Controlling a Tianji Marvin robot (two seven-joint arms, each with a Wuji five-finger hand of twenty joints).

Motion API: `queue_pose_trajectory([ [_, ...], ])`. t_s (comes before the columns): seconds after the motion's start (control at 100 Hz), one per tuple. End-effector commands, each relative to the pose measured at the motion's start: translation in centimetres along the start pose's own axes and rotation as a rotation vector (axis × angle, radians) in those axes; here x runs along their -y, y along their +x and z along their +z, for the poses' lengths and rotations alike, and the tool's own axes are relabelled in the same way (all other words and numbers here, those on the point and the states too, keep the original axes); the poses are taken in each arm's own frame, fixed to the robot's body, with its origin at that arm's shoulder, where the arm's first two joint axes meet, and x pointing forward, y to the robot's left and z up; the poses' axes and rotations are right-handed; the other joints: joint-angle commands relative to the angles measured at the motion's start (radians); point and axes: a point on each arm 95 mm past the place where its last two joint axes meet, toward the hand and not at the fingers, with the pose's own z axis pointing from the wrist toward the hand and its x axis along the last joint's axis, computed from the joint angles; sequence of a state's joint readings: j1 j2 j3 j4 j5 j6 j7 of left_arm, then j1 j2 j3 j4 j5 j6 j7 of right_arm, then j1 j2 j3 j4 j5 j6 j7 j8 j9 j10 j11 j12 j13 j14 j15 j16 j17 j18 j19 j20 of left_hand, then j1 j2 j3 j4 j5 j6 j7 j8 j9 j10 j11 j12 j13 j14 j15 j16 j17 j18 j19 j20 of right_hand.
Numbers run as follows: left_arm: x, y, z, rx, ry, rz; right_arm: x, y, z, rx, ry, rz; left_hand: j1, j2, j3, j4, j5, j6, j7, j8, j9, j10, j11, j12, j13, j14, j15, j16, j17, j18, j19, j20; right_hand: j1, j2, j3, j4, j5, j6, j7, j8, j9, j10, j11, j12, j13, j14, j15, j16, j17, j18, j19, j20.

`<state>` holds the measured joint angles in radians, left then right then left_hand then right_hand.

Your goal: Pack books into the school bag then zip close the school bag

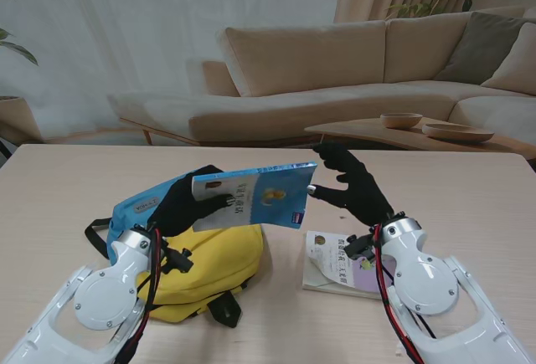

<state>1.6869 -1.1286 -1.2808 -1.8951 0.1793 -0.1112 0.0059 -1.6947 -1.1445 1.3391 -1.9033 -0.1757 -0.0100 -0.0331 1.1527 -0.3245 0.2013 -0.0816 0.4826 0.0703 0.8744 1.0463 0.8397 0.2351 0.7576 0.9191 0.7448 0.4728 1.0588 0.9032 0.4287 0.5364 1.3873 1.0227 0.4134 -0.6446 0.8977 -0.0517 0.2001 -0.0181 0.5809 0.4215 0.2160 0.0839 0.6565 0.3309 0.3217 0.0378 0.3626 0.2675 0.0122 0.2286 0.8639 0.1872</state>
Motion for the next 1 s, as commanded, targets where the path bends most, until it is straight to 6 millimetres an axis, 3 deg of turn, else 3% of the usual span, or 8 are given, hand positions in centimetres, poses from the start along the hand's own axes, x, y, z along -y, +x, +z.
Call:
queue_pose_trajectory([
  [0.0, -0.2, 0.9, 0.2, -0.019, -0.014, -0.016, 1.2, -1.1, -0.4, 0.025, 0.034, 0.051, 0.138, 0.151, 0.14, 0.014, 0.115, -0.138, 0.234, 0.176, 0.021, -0.033, 0.153, 0.053, 0.018, 0.022, 0.07, 0.028, -0.007, 0.024, 0.038, 0.034, -0.006, -0.042, -0.012, -0.055, -0.045, 0.001, 0.018, -0.011, -0.029, -0.041, 0.016, -0.004, -0.057, -0.043, -0.023, -0.012, -0.003, -0.054, -0.023, -0.018],
  [0.13, -0.4, 1.2, 0.6, -0.021, -0.03, -0.055, 2.3, -1.4, -0.5, 0.005, 0.041, 0.171, 0.138, 0.15, 0.141, 0.015, 0.115, -0.138, 0.234, 0.176, 0.02, -0.034, 0.153, 0.052, 0.017, 0.022, 0.069, 0.028, -0.008, 0.024, 0.036, 0.035, -0.016, -0.097, 0.098, -0.075, -0.025, 0.019, 0.041, -0.014, -0.01, -0.041, 0.033, -0.001, -0.038, -0.042, -0.007, -0.006, 0.02, -0.084, -0.01, -0.013],
  [0.36, -0.8, 1.7, 1.7, -0.024, -0.094, -0.159, 4.3, -1.2, -0.7, -0.014, 0.038, 0.305, 0.138, 0.151, 0.141, 0.015, 0.115, -0.138, 0.233, 0.175, 0.02, -0.033, 0.15, 0.051, 0.015, 0.022, 0.066, 0.027, -0.012, 0.022, 0.033, 0.037, -0.008, -0.119, 0.165, -0.082, 0.064, 0.029, 0.082, -0.019, 0.091, -0.027, 0.054, 0.009, 0.052, -0.017, 0.041, 0.016, 0.109, -0.08, 0.078, 0.035],
  [0.65, -1.4, 1.9, 2.6, -0.003, -0.155, -0.217, 5.2, -0.5, -0.8, -0.065, 0.002, 0.441, 0.138, 0.151, 0.142, 0.016, 0.113, -0.134, 0.23, 0.173, 0.019, -0.032, 0.147, 0.053, 0.013, 0.023, 0.061, 0.026, -0.015, 0.023, 0.029, 0.039, 0.052, -0.128, 0.255, -0.088, 0.333, -0.014, 0.143, -0.025, 0.379, -0.008, 0.048, 0.021, 0.284, 0.042, 0.135, 0.06, 0.296, -0.035, 0.223, 0.123],
  [0.74, -1.6, 1.9, 2.9, 0.001, -0.175, -0.234, 5.3, -0.3, -0.9, -0.068, 0.001, 0.462, 0.138, 0.151, 0.143, 0.017, 0.113, -0.134, 0.229, 0.173, 0.019, -0.032, 0.145, 0.052, 0.012, 0.024, 0.059, 0.026, -0.018, 0.023, 0.027, 0.038, 0.103, -0.078, 0.283, -0.08, 0.459, -0.033, 0.149, -0.019, 0.509, 0.002, 0.033, 0.019, 0.384, 0.07, 0.172, 0.073, 0.37, -0.017, 0.268, 0.146],
  [0.82, -1.7, 2.0, 3.1, 0.002, -0.183, -0.244, 5.3, -0.2, -1.0, -0.071, 0.003, 0.48, 0.138, 0.151, 0.143, 0.017, 0.112, -0.134, 0.227, 0.172, 0.019, -0.032, 0.144, 0.052, 0.011, 0.025, 0.057, 0.025, -0.019, 0.023, 0.026, 0.038, 0.216, -0.104, 0.309, -0.203, 0.546, -0.076, 0.26, -0.138, 0.635, 0.008, 0.008, 0.012, 0.477, 0.089, 0.197, 0.075, 0.435, 0.009, 0.304, 0.159],
  [0.89, -1.8, 1.9, 3.2, 0.004, -0.192, -0.243, 5.2, 0.0, -1.1, -0.071, 0.004, 0.51, 0.138, 0.146, 0.14, 0.015, 0.11, -0.133, 0.223, 0.168, 0.018, -0.032, 0.14, 0.05, 0.009, 0.025, 0.053, 0.024, -0.022, 0.021, 0.024, 0.038, 0.356, -0.037, 0.257, -0.208, 0.63, -0.106, 0.38, -0.199, 0.77, 0.024, -0.024, -0.005, 0.561, 0.108, 0.24, 0.082, 0.49, 0.044, 0.349, 0.169],
  [0.99, -1.8, 1.8, 3.1, 0.008, -0.197, -0.236, 5.1, 0.1, -1.2, -0.068, 0.007, 0.543, 0.138, 0.143, 0.141, 0.014, 0.108, -0.131, 0.215, 0.157, 0.017, -0.03, 0.128, 0.045, 0.002, 0.028, 0.037, 0.019, -0.03, 0.021, 0.015, 0.034, 0.424, 0.008, 0.263, -0.19, 0.766, -0.117, 0.397, -0.064, 0.848, 0.042, 0.038, 0.049, 0.621, 0.137, 0.375, 0.123, 0.537, 0.086, 0.454, 0.213],
])
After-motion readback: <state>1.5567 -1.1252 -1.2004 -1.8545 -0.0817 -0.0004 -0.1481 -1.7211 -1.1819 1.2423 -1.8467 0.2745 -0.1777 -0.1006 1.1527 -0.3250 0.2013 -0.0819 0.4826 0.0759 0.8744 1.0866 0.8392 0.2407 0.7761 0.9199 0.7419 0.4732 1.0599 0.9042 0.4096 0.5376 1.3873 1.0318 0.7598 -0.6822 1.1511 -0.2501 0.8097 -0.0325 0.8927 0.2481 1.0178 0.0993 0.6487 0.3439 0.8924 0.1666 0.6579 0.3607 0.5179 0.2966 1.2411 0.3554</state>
